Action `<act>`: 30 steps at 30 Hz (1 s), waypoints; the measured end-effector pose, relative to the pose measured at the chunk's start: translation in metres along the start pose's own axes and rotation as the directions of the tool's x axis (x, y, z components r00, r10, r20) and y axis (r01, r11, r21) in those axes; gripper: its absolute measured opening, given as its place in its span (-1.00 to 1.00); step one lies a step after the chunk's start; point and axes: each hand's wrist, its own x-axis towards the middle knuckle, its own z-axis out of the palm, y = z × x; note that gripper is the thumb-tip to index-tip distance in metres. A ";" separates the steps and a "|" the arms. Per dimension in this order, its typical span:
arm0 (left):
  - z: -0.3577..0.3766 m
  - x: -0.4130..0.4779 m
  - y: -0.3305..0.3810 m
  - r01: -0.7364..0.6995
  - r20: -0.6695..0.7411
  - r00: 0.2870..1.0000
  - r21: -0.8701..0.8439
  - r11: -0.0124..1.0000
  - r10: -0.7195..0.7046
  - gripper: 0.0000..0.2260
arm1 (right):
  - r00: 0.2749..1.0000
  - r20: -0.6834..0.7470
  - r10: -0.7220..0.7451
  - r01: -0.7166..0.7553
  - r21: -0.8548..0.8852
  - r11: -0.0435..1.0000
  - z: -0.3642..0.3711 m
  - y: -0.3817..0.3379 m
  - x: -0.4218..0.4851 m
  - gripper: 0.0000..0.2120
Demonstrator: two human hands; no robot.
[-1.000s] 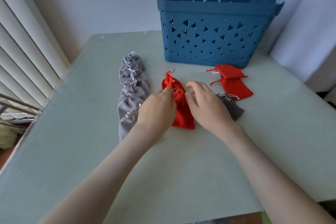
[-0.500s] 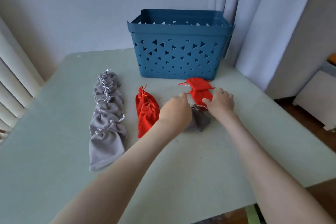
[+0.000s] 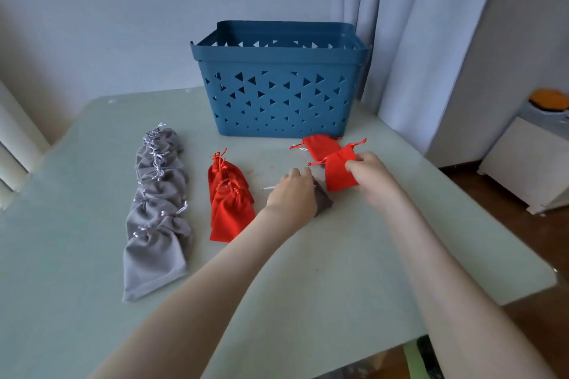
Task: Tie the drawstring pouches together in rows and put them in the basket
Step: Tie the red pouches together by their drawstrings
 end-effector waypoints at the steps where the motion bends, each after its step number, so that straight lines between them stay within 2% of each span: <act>1: -0.001 0.001 0.001 0.021 0.004 1.000 -0.051 0.998 -0.021 -0.79 | 1.000 -0.026 0.001 0.001 0.069 0.998 -0.002 -0.001 -0.001 -0.69; 3: -0.004 0.003 0.003 0.076 -0.004 0.997 -0.176 0.981 -0.078 -0.77 | 0.994 -0.112 0.003 0.022 0.225 0.974 -0.010 -0.005 -0.005 -0.62; 5: -0.012 0.000 0.004 0.097 -0.036 0.993 -0.284 0.954 -0.112 -0.70 | 0.985 -0.171 -0.017 0.076 0.347 0.935 -0.017 -0.014 -0.016 -0.64; 8: -0.026 -0.005 0.003 0.120 -0.014 0.989 -0.498 0.859 -0.147 -0.60 | 0.993 -0.105 -0.056 0.100 0.473 0.875 -0.013 -0.024 -0.036 -0.49; 9: -0.030 -0.009 0.002 0.143 0.021 0.986 -0.617 0.774 -0.165 -0.59 | 0.995 -0.059 -0.087 0.104 0.498 0.861 -0.007 -0.028 -0.047 -0.46; 11: -0.038 -0.019 -0.004 0.167 0.078 0.979 -0.841 0.515 -0.191 -0.59 | 0.988 0.037 -0.153 0.110 0.530 0.841 0.009 -0.032 -0.065 -0.42; 14: -0.048 -0.037 -0.024 0.131 0.063 0.972 -0.946 0.295 -0.228 -0.58 | 0.962 0.134 -0.239 0.135 0.528 0.838 0.031 -0.034 -0.083 -0.34; 16: -0.053 -0.053 -0.043 0.112 0.079 0.961 -0.987 0.114 -0.265 -0.63 | 0.939 0.210 -0.272 0.129 0.518 0.845 0.047 -0.035 -0.094 -0.31; 18: -0.056 -0.066 -0.062 0.105 0.102 0.943 -0.994 -0.010 -0.318 -0.70 | 0.901 0.291 -0.322 0.146 0.495 0.857 0.060 -0.035 -0.102 -0.31; 21: -0.057 -0.084 -0.093 0.057 0.075 0.917 -0.997 -0.057 -0.391 -0.72 | 0.826 0.391 -0.407 0.236 0.415 0.879 0.081 -0.034 -0.113 -0.37; 23: -0.056 -0.096 -0.110 0.030 0.067 0.916 -0.995 -0.098 -0.395 -0.73 | 0.782 0.450 -0.431 0.241 0.420 0.875 0.095 -0.035 -0.119 -0.56; 25: -0.053 -0.108 -0.122 0.010 0.059 0.923 -0.992 -0.128 -0.380 -0.73 | 0.761 0.477 -0.440 0.258 0.400 0.880 0.106 -0.037 -0.124 -0.82; 26: -0.051 -0.113 -0.126 0.008 0.059 0.921 -0.991 -0.133 -0.385 -0.72 | 0.753 0.486 -0.444 0.277 0.379 0.883 0.111 -0.038 -0.125 -0.89; 30: -0.042 -0.123 -0.139 0.007 0.074 0.902 -0.988 -0.156 -0.426 -0.69 | 0.728 0.446 -0.521 0.449 0.265 0.853 0.125 -0.029 -0.125 -0.73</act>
